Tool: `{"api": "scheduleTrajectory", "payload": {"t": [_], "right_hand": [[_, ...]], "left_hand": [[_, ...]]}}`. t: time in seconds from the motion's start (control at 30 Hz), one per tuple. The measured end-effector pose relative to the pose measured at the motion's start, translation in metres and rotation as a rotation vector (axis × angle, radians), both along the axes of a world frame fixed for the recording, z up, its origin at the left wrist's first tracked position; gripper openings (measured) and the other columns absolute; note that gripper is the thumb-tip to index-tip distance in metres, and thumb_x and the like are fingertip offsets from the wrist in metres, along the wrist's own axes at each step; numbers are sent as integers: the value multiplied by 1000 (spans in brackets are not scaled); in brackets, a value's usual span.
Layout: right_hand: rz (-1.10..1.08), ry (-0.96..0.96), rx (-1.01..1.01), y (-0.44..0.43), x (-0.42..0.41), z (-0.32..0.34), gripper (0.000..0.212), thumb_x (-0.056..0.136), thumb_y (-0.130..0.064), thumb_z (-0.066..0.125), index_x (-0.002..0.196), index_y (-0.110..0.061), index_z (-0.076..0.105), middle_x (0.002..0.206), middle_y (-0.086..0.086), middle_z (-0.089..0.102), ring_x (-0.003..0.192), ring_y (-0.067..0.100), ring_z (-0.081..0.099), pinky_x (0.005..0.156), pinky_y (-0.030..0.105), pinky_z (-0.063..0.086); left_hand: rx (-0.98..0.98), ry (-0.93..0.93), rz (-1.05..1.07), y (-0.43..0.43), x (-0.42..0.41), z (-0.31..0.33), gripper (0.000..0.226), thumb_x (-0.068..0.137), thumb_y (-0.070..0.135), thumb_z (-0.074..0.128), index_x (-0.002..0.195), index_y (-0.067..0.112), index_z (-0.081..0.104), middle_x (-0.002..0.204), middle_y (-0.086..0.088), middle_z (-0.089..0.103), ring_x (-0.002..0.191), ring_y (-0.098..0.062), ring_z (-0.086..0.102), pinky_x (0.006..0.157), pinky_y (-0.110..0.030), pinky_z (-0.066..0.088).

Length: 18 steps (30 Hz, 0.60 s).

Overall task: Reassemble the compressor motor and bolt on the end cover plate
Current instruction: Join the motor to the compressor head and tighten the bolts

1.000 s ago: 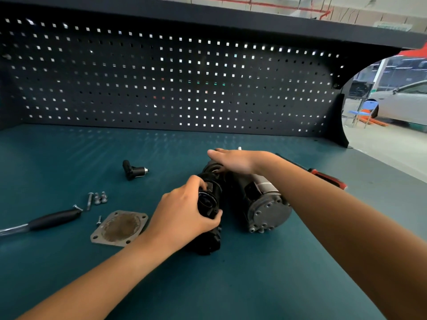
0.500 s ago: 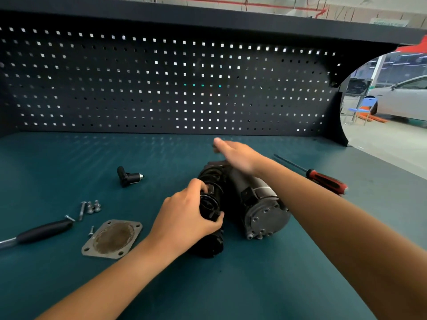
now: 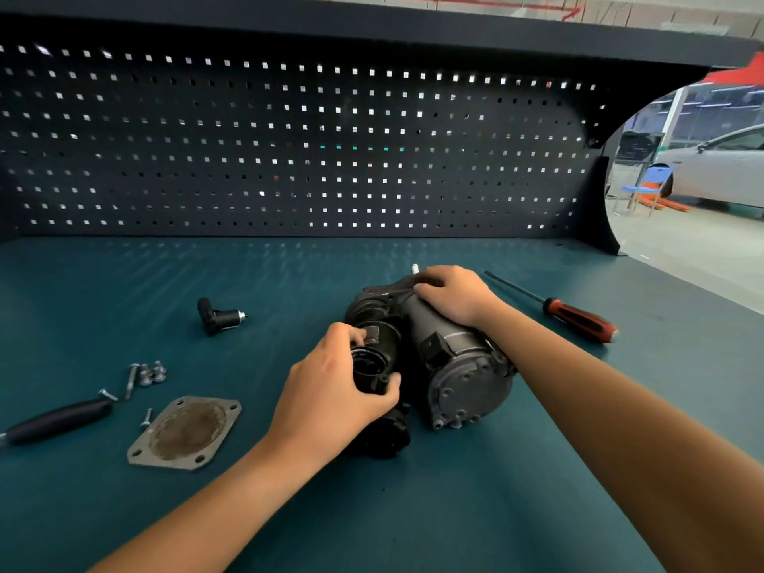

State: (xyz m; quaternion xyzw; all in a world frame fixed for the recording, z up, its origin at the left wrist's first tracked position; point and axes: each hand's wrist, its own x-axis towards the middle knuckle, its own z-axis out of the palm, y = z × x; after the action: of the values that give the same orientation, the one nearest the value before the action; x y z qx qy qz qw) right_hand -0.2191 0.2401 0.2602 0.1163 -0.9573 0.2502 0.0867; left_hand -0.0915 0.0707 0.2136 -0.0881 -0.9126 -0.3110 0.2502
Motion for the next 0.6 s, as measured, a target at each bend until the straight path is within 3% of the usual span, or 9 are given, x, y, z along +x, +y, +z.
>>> {"api": "scheduleTrajectory", "payload": {"t": [0.17,0.47,0.53,0.6], "right_hand": [[130,222,64,-6,9,7,28,91,-16,52,115,-13,66,121,4,64,113,22,55,95,28,41],[168,47,86,-23,3,22,28,91,-12,49,111,-14,69,120,3,64,113,20,54,87,19,35],[126,38,17,-23,1,17,31,93,-14,48,120,-15,63,128,4,59,120,21,50,95,21,34],[46,10,-42,-24,-2,10,38,95,-21,44,132,-18,52,138,5,49,128,24,43,109,35,30]], "left_hand": [[-52,-11,19,-2,1,2,45,70,48,65,100,27,39,122,14,56,108,-12,56,74,-15,29],[-72,-19,35,-3,2,6,45,74,49,65,97,27,33,115,11,56,102,-14,56,78,-24,42],[-63,-16,42,-2,0,6,46,74,49,65,100,25,36,116,10,55,106,-14,55,79,-23,39],[-66,-8,43,1,-2,5,47,74,49,65,103,22,39,118,10,55,109,-14,54,77,-20,34]]}}
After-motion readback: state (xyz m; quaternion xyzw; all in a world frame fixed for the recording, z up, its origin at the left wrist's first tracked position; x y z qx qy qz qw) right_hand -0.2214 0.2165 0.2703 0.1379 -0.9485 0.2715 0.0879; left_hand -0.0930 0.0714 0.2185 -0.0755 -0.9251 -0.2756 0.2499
